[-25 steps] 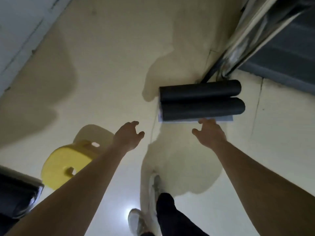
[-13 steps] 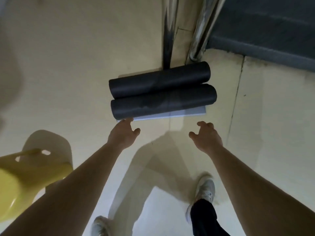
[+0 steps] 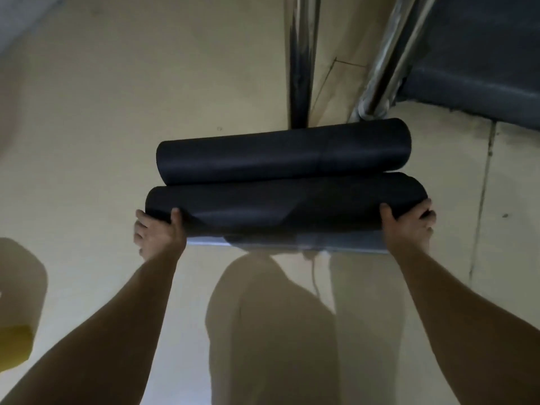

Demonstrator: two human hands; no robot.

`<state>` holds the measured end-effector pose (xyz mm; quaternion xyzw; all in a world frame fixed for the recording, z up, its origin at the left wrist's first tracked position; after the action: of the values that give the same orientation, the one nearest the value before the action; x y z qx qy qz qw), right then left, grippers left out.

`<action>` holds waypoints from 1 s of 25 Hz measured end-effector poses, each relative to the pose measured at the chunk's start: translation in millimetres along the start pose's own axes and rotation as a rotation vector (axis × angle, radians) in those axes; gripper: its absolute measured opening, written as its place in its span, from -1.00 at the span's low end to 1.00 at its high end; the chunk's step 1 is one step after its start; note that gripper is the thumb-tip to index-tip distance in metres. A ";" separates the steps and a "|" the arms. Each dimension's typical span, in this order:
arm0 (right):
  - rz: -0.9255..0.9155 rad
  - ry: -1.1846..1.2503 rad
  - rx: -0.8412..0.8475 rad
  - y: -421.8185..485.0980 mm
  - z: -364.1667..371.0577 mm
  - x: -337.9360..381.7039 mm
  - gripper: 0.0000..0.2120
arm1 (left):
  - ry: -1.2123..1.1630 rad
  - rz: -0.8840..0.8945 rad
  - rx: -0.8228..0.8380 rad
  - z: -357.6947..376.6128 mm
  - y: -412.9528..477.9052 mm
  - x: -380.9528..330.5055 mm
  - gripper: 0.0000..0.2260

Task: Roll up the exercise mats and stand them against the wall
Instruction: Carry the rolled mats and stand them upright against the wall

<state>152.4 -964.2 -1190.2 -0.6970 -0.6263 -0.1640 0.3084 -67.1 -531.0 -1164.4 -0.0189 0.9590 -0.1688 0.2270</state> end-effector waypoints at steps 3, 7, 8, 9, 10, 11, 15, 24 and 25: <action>-0.057 0.127 -0.200 3.5 6.2 -17.4 0.02 | -0.255 -0.011 0.061 13.2 16.7 13.5 -0.35; -0.063 0.119 -0.161 -8.1 0.3 -6.2 0.04 | -0.402 -0.078 0.131 8.5 23.0 10.6 -0.25; -0.079 0.097 -0.142 -13.6 1.9 1.5 0.05 | -0.349 -0.072 0.141 3.5 29.4 7.4 -0.21; -0.114 0.085 -0.121 -21.3 6.7 8.4 0.05 | -0.293 -0.072 0.144 -3.4 37.4 5.0 -0.17; -0.157 0.064 -0.101 -30.1 12.0 13.5 0.06 | -0.240 -0.083 0.142 -8.4 45.5 4.5 -0.13; -0.192 0.042 -0.082 -35.7 16.2 17.2 0.08 | -0.201 -0.087 0.137 -11.0 52.5 4.4 -0.10; -0.297 -0.135 0.032 -38.9 26.2 10.1 0.36 | -0.092 -0.028 0.096 -4.3 64.4 3.2 0.11; -0.275 -0.456 -0.002 -27.5 37.9 19.7 0.36 | 0.327 0.856 0.062 7.7 2.5 -62.4 -0.31; -0.254 -0.464 0.005 -25.2 38.4 21.8 0.36 | 0.376 0.908 0.174 22.0 -13.9 -68.2 -0.34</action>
<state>125.3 -922.4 -1200.2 -0.6308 -0.7633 -0.0355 0.1352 3.2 -543.3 -1149.0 0.4505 0.8770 -0.1329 0.1014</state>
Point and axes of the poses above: each hand's wrist, its own y-axis towards the middle knuckle, its own z-axis out of the palm, x = y × z, the point moved 4 cm from there along y, towards the middle knuckle, and after that the axes turned 15 degrees about -z, right-handed, at the moved point
